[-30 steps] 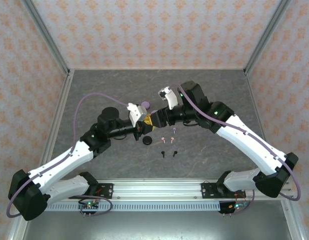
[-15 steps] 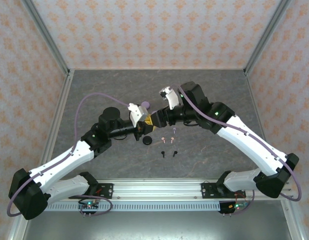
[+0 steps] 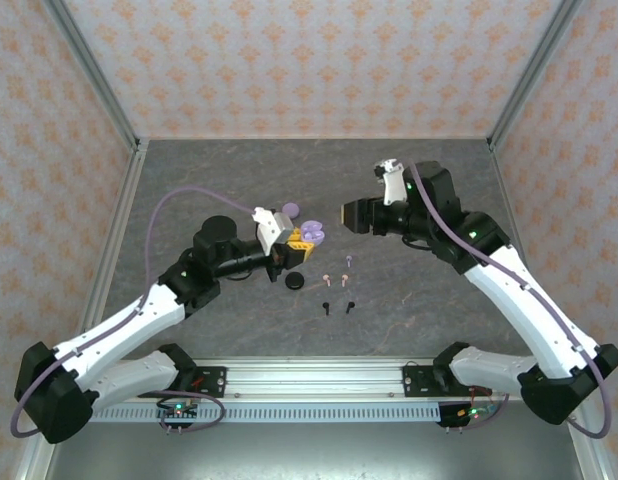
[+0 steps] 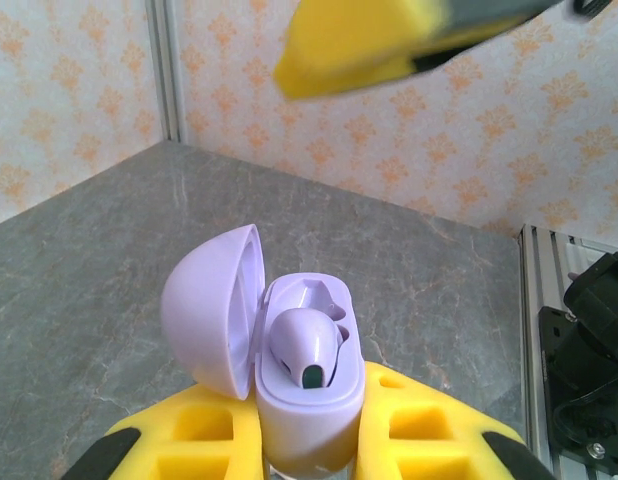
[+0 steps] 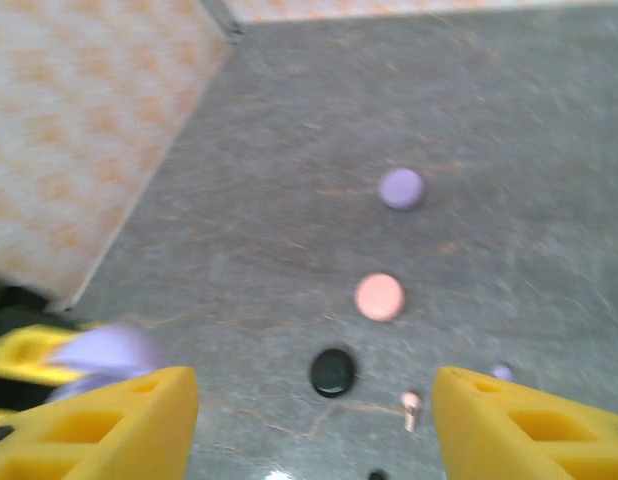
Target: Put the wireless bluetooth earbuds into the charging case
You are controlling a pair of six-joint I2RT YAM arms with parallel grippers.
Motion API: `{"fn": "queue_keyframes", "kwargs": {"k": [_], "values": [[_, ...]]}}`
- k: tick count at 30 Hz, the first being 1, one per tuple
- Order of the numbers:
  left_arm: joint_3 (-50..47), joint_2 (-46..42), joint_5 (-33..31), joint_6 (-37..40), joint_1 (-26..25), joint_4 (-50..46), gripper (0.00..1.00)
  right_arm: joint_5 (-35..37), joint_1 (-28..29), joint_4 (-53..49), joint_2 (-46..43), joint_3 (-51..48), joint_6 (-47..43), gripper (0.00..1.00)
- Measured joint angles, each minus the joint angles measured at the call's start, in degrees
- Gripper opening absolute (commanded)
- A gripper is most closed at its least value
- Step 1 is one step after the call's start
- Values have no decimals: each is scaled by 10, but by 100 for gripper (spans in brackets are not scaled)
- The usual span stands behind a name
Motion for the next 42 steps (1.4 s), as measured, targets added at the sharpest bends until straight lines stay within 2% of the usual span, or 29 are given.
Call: {"fn": "queue_keyframes", "kwargs": {"k": [5,8,17,23,36,42], "values": [[-10,-27,-4,2,0,-3,0,16,-40,-11,58,-57,27,57],[-15,-38,-7,6,0,-8,0,26,-41,-20,119,-66,33,51],[-16,-42,-14,7,0,-15,0,28,-41,-3,296,-85,47,44],[-16,-42,-14,7,0,-15,0,27,-35,7,375,-72,47,42],[-16,-42,-14,8,0,-19,0,71,-4,-8,445,-9,41,40],[-18,-46,-16,13,0,-27,0,85,-4,-19,456,4,36,35]]}}
